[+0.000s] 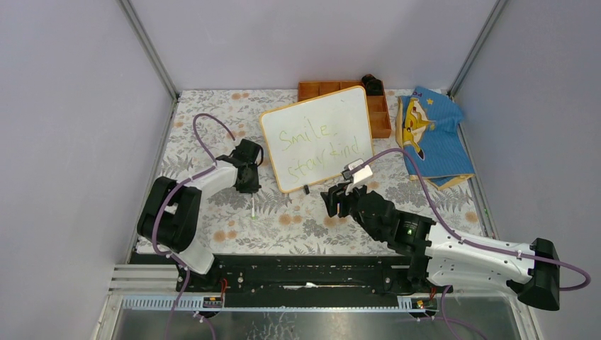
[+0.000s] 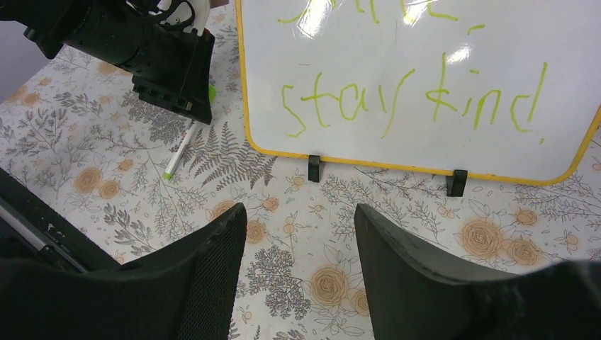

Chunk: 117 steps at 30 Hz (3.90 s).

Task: Write a sentence on the whiteboard
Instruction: Place the whiteboard marker at the center of the board.

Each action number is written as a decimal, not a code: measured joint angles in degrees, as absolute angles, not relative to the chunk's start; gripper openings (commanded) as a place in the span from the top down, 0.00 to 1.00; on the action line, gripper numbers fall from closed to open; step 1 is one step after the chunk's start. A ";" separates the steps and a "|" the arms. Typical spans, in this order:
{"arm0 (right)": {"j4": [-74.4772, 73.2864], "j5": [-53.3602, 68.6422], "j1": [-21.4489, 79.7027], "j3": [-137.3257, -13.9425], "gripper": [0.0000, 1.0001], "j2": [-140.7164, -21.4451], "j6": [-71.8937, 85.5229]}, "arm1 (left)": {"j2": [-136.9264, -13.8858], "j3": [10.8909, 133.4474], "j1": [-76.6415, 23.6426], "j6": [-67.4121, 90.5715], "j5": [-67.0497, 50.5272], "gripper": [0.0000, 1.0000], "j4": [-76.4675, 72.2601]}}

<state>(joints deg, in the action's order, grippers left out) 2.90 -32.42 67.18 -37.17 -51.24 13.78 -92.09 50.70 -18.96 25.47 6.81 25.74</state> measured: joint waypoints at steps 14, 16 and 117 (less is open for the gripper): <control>2.90 -32.51 67.18 -36.38 0.36 -49.95 13.45 | -92.95 51.00 -18.96 24.97 6.87 0.62 25.78; 2.87 -32.51 67.18 -36.34 0.36 -49.95 13.43 | -92.95 51.00 -18.96 24.91 6.87 0.57 25.78; 2.98 -32.64 67.18 -35.90 0.37 -49.76 12.08 | -83.35 53.63 -14.57 27.73 7.05 0.20 27.29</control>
